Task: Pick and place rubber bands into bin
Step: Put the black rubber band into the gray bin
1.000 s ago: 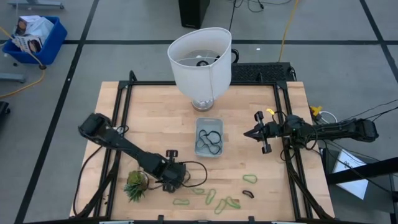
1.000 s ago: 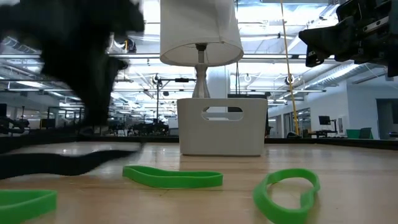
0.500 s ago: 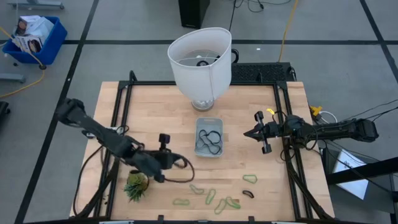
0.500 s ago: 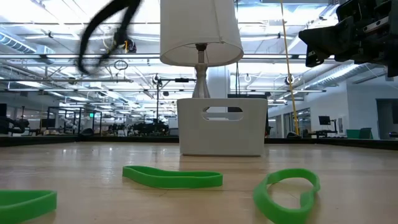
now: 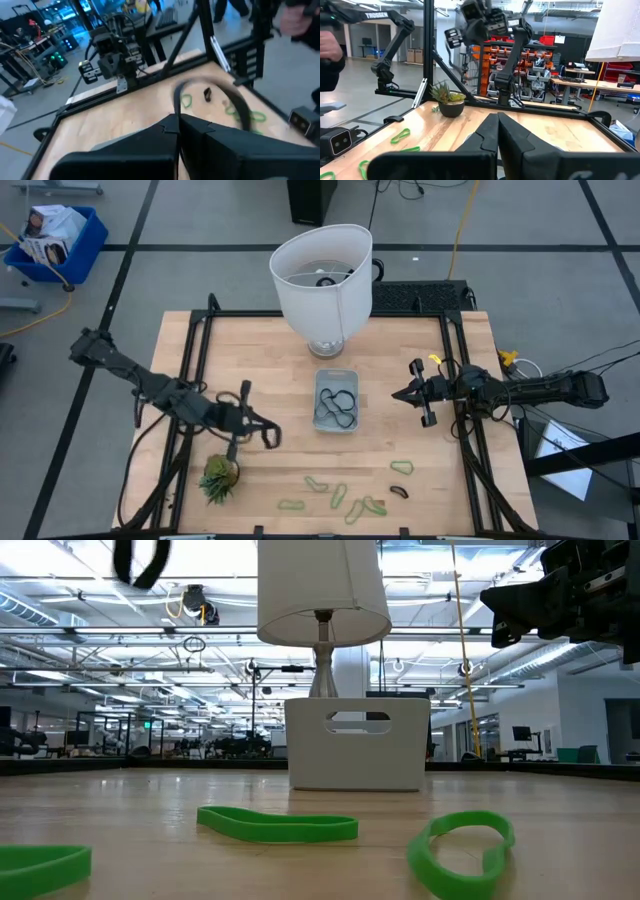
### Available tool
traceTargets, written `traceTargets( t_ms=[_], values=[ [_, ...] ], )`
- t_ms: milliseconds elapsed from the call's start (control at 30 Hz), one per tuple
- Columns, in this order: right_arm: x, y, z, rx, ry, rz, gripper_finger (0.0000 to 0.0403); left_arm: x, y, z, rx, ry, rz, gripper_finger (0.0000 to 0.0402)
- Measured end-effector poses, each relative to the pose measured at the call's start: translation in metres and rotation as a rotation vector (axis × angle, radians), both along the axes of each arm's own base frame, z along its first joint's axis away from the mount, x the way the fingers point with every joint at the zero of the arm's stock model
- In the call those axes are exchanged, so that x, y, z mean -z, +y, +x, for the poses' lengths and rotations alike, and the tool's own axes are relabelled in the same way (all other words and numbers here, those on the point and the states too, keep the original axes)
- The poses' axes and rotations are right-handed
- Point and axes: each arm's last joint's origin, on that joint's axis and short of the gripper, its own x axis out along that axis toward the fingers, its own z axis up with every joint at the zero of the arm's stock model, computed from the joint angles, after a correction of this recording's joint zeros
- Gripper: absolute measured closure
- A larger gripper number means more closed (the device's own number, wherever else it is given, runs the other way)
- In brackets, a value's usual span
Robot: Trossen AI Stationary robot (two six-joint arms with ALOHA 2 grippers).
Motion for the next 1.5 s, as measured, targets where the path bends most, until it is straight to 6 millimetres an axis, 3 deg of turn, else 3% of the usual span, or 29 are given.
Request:
traceTargets(
  t_ms=[400, 567, 867, 1200, 1500],
  values=[
    [0.0, 0.0, 0.0, 0.002, 0.0, -0.002, 0.0403, 0.06, 0.026, -0.019, 0.142, -0.102, -0.128, 0.04],
    [0.0, 0.0, 0.0, 0.004, 0.0, -0.002, 0.0403, 0.083, 0.041, -0.02, 0.099, -0.129, -0.178, 0.04],
    [0.001, 0.0, 0.001, 0.007, 0.003, -0.02, 0.0403, 0.09, 0.064, -0.013, -0.038, -0.172, -0.294, 0.04],
    [0.001, -0.002, 0.001, 0.08, 0.005, -0.009, 0.0403, 0.095, 0.083, 0.016, -0.136, -0.183, -0.358, 0.04],
    [0.001, -0.002, 0.001, 0.079, 0.005, -0.013, 0.0403, 0.077, 0.087, 0.079, -0.153, -0.036, -0.286, 0.04]
  ],
)
